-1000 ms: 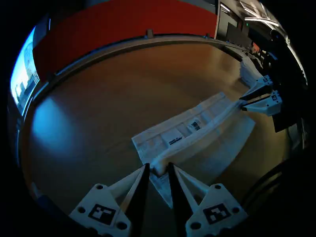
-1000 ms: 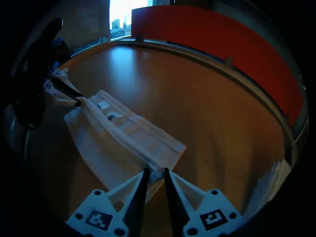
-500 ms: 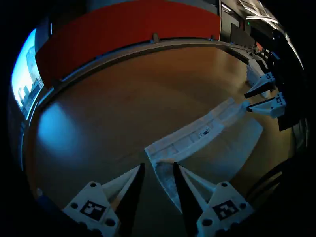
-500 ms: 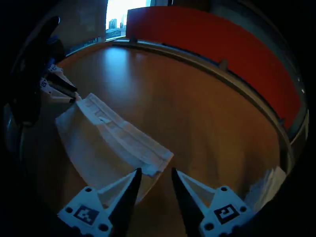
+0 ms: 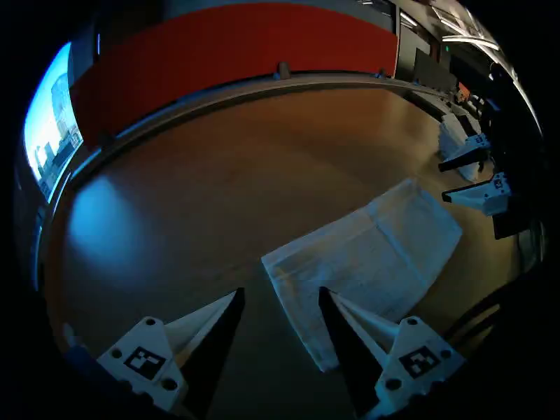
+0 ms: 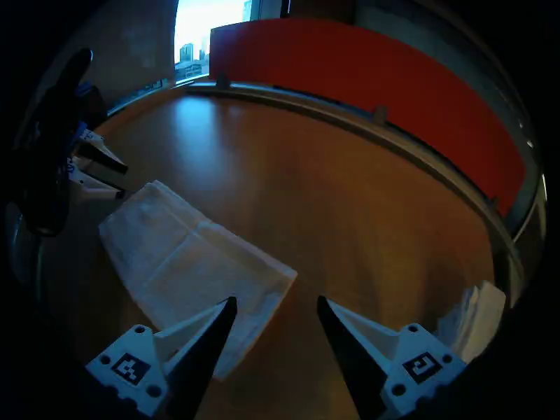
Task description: Fold towel
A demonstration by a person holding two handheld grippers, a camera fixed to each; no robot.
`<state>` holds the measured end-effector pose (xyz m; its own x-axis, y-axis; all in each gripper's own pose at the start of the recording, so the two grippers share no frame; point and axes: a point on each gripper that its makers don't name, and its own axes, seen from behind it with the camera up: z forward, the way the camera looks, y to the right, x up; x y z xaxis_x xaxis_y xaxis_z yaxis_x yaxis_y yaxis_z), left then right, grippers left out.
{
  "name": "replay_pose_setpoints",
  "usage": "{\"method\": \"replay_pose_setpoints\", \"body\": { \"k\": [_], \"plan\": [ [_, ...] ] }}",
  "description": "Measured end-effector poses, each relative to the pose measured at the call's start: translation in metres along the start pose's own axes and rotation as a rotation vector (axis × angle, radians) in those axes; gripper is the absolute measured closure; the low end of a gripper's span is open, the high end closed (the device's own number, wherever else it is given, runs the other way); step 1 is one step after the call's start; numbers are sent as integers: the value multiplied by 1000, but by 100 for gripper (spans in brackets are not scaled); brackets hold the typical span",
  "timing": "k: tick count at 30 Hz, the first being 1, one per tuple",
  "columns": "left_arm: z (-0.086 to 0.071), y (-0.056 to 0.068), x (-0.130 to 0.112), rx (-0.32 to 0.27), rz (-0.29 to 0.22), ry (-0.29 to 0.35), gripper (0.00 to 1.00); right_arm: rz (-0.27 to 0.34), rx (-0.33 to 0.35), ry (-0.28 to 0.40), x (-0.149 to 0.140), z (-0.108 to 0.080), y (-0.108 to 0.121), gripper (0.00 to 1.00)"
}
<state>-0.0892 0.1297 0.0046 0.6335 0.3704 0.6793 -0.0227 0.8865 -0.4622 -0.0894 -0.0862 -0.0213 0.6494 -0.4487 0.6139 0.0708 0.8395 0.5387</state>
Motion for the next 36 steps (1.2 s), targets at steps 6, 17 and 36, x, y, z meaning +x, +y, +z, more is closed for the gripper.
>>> {"method": "replay_pose_setpoints", "body": {
  "k": [6,17,36],
  "plan": [
    [-11,2,-6,5,-13,3,23,-2,6,7,-4,-13,-9,11],
    [-36,14,-26,4,-47,6,23,-3,2,17,-14,-38,-26,11],
    [-59,17,-48,25,-106,13,23,-33,23,16,-21,-48,-37,11]
  ]
}}
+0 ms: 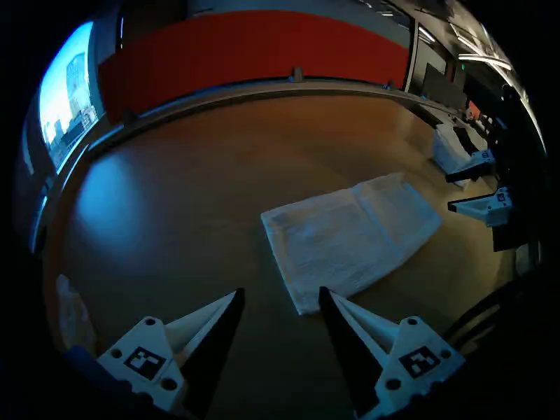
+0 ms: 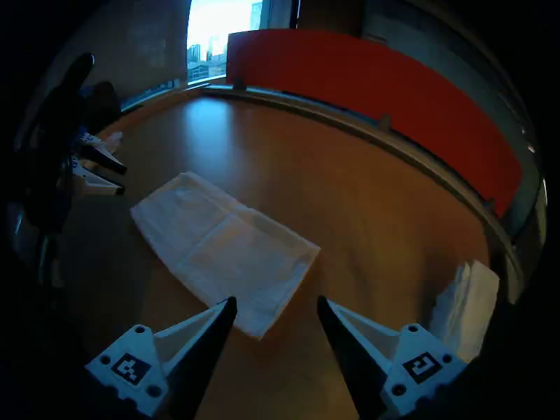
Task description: Fold towel
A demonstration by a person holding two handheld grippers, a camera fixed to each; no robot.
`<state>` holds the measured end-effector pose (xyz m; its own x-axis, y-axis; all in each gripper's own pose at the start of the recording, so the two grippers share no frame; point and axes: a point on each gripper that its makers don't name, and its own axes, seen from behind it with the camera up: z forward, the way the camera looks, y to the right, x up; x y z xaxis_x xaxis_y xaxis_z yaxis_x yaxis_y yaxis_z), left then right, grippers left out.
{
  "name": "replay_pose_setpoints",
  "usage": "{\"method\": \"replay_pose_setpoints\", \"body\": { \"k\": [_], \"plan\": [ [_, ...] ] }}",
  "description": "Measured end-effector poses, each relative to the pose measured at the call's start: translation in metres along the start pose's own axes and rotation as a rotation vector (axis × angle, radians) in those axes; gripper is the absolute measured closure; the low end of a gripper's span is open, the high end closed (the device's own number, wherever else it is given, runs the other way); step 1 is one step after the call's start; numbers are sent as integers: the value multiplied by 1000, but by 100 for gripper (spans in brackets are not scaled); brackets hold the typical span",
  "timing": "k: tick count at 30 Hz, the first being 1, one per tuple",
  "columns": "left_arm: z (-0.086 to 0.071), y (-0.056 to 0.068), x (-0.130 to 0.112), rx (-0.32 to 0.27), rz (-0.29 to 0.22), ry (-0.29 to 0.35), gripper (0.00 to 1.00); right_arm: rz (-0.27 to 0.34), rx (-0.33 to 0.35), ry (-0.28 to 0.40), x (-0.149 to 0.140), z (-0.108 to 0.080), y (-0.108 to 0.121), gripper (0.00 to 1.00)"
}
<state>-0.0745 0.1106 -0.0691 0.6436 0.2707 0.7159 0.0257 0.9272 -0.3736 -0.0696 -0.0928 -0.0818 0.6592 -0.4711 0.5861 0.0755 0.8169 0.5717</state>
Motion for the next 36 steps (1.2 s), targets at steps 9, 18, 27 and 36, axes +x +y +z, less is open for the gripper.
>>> {"method": "replay_pose_setpoints", "body": {
  "k": [9,18,27,36],
  "plan": [
    [-14,-2,-14,23,-50,7,23,-30,31,-5,0,4,-4,11],
    [-27,-4,-26,43,-98,13,23,-55,55,-12,1,9,-8,11],
    [-41,-4,-38,66,-125,12,22,-83,84,-17,-2,17,-12,11],
    [-56,-2,-53,85,-147,5,22,-101,113,-33,-12,23,-19,11]
  ]
}}
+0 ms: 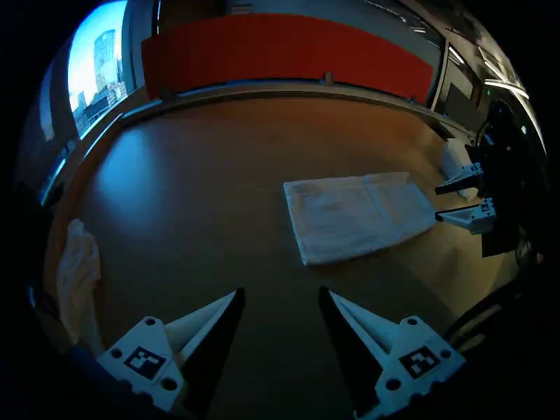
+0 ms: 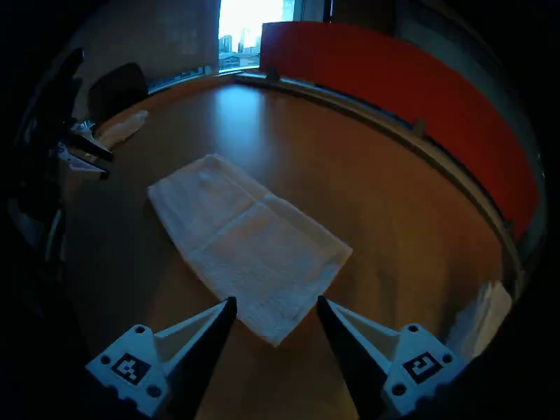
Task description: Fold towel
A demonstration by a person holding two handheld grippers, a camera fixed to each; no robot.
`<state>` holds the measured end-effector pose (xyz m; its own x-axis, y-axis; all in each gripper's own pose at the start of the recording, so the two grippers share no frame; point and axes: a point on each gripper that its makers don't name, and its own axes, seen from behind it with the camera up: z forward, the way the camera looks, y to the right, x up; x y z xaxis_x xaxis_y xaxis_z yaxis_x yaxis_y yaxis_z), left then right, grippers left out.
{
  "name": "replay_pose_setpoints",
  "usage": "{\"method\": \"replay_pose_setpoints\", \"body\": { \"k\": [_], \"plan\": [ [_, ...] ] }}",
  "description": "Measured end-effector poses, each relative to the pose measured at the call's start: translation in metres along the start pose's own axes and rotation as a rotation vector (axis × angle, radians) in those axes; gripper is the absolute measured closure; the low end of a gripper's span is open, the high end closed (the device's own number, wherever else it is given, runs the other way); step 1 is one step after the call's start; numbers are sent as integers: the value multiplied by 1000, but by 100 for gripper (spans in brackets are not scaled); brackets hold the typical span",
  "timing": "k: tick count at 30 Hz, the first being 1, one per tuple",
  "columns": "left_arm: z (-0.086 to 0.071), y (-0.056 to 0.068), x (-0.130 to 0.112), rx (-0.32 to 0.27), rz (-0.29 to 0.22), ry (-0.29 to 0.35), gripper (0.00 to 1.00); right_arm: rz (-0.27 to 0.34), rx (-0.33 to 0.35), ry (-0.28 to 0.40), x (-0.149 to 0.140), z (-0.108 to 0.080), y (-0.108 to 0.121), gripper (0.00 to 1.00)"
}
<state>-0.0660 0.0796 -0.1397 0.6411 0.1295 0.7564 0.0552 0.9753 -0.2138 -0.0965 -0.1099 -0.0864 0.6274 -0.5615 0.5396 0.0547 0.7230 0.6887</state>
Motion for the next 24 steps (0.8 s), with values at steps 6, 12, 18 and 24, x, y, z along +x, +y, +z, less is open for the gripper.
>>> {"method": "replay_pose_setpoints", "body": {
  "k": [6,12,18,24],
  "plan": [
    [-11,-2,-7,11,-26,2,22,-7,9,-22,-11,1,-1,11],
    [-18,-4,-15,24,-41,-4,23,-13,15,-43,-21,3,1,14],
    [-22,-4,-21,26,-61,-9,22,-18,21,-75,-31,2,5,24],
    [-24,-7,-22,32,-70,-6,22,-33,39,-90,-36,0,4,28]
  ]
}}
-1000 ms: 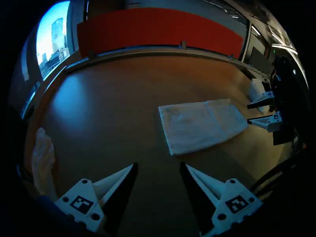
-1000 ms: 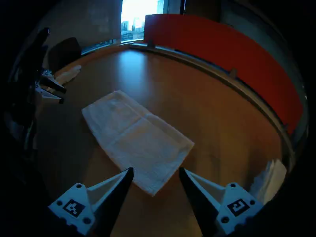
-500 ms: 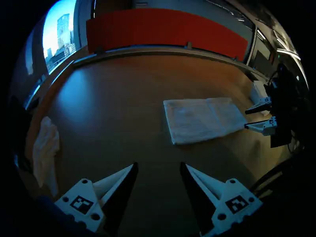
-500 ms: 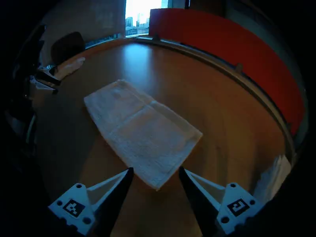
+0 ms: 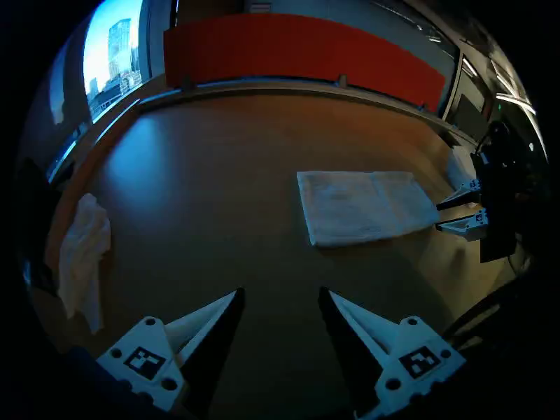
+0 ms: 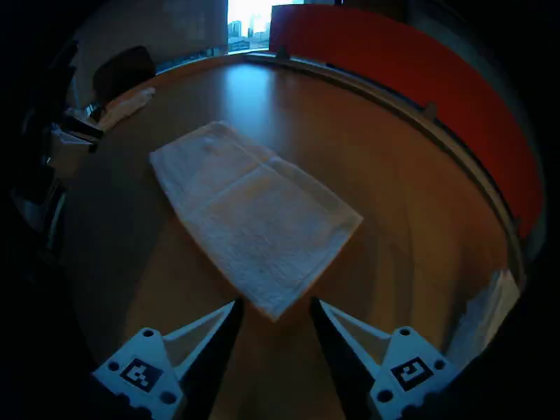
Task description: Fold towel
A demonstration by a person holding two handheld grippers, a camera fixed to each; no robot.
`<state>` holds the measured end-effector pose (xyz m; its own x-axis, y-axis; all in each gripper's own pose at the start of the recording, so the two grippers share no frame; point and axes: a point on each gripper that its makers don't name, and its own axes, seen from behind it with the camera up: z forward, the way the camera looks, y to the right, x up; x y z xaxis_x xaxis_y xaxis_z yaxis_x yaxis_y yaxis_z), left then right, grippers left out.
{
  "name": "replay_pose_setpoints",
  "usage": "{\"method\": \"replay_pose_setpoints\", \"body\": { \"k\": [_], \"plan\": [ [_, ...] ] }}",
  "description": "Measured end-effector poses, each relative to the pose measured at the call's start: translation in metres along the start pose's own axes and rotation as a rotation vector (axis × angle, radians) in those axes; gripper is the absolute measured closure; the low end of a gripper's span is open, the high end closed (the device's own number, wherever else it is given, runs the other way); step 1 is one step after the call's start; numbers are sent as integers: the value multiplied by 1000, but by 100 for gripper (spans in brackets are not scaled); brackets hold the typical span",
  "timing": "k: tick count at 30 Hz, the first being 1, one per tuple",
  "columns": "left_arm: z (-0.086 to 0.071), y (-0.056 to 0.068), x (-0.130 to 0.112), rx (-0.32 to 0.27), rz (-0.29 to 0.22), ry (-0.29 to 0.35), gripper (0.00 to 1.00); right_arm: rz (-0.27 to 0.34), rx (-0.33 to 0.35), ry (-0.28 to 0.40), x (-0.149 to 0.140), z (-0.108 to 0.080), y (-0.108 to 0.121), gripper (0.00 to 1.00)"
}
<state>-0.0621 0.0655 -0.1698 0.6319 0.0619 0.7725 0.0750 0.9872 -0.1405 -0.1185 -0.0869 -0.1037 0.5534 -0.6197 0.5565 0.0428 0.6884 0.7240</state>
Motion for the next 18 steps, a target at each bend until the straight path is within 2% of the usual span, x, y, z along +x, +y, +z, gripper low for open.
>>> {"method": "replay_pose_setpoints", "body": {
  "k": [12,14,18],
  "plan": [
    [-2,-2,-3,7,-8,-4,23,-16,3,-15,-3,2,2,29],
    [-2,-2,-3,7,-7,-5,23,-20,5,-16,-4,2,2,35],
    [-2,-2,-4,6,-8,-7,22,-22,9,-15,-4,2,0,54]
  ]
}}
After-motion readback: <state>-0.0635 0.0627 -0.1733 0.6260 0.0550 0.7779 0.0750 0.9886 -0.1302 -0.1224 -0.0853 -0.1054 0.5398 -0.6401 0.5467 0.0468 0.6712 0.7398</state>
